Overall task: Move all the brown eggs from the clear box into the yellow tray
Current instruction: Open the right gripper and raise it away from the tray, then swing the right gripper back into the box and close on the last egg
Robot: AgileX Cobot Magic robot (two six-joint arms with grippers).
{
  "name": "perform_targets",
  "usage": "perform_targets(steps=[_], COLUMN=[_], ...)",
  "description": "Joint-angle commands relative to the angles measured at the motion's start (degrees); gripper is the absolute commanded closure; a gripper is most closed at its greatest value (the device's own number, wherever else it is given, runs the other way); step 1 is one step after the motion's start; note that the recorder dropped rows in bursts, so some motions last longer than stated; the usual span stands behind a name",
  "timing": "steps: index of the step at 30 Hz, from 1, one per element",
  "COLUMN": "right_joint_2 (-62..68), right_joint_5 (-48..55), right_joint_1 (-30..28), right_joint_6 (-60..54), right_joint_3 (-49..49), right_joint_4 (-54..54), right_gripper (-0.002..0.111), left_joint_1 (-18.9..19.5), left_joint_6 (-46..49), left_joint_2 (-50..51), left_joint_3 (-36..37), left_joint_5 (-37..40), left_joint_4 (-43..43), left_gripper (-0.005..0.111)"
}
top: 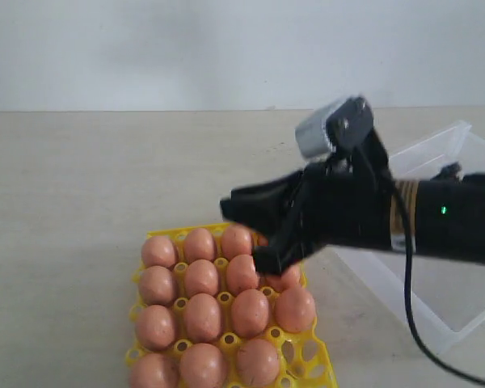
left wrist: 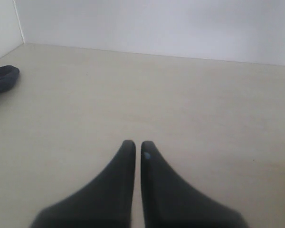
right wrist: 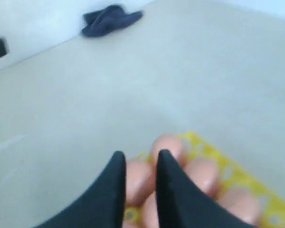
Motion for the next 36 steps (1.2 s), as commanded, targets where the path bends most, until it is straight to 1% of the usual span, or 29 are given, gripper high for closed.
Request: perform_targets(steps=[1, 3, 4, 5, 7, 9, 11, 13, 14, 16, 21, 22, 23, 25, 27, 28, 29, 36], right_joint_2=[-7.69, -7.36, -5.69, -3.29, 0.58, 5.22, 9.72, 13.1, 14.56, 16.15, 16.62, 16.62, 16.62, 16.85, 17.34, 17.77, 18.47, 24.12], right_joint_5=[29.95, 58.69, 70.05, 78.22, 87.26, 95.13, 104.66, 112.18, 112.18, 112.18, 112.18, 112.18, 112.18, 112.18, 112.18, 112.18, 112.18, 112.18], right_joint_1=[-0.05, -0.32, -1.39, -3.05, -6.02, -9.74, -13.46, -16.15, -17.26, -18.21, -18.49, -18.49, -18.49, -18.49, -18.49, -18.49, -18.49, -18.49], right_joint_6=[-1.28, -2.3, -6.0, -11.3, -18.72, -27.02, -36.16, -46.42, -50.0, -52.76, -53.1, -52.63, -51.81, -49.91, -48.13, -47.44, -46.57, -39.46], right_joint_3=[-10.35, -21.68, -26.52, -31.26, -35.47, -40.51, -45.13, -47.9, -48.81, -49.34, -49.34, -49.34, -49.34, -49.34, -49.34, -49.34, -49.34, -49.34], right_joint_4=[4.68, 4.1, 3.15, 3.69, 6.29, 14.38, 26.24, 35.62, 38.87, 40.13, 31.0, 29.48, 27.89, 26.01, 25.17, 24.86, 24.6, 19.05], right_gripper=[0.107, 0.107, 0.107, 0.107, 0.107, 0.107, 0.107, 0.107, 0.107, 0.107, 0.105, 0.103, 0.098, 0.084, 0.068, 0.061, 0.057, 0.057], left_joint_1=[-0.19, -0.19, -0.19, -0.19, -0.19, -0.19, -0.19, -0.19, -0.19, -0.19, -0.19, -0.19, -0.19, -0.19, -0.19, -0.19, -0.19, -0.19], left_joint_6=[0.24, 0.24, 0.24, 0.24, 0.24, 0.24, 0.24, 0.24, 0.24, 0.24, 0.24, 0.24, 0.24, 0.24, 0.24, 0.24, 0.24, 0.24], left_joint_2=[-0.17, -0.17, -0.17, -0.17, -0.17, -0.17, -0.17, -0.17, -0.17, -0.17, -0.17, -0.17, -0.17, -0.17, -0.17, -0.17, -0.17, -0.17], left_joint_3=[0.23, 0.23, 0.23, 0.23, 0.23, 0.23, 0.23, 0.23, 0.23, 0.23, 0.23, 0.23, 0.23, 0.23, 0.23, 0.23, 0.23, 0.23], left_joint_5=[-0.18, -0.18, -0.18, -0.18, -0.18, -0.18, -0.18, -0.18, -0.18, -0.18, -0.18, -0.18, -0.18, -0.18, -0.18, -0.18, -0.18, -0.18], left_joint_4=[0.0, 0.0, 0.0, 0.0, 0.0, 0.0, 0.0, 0.0, 0.0, 0.0, 0.0, 0.0, 0.0, 0.0, 0.0, 0.0, 0.0, 0.0], left_gripper=[0.103, 0.103, 0.103, 0.103, 0.103, 0.103, 0.103, 0.103, 0.103, 0.103, 0.103, 0.103, 0.103, 0.103, 0.103, 0.103, 0.103, 0.103])
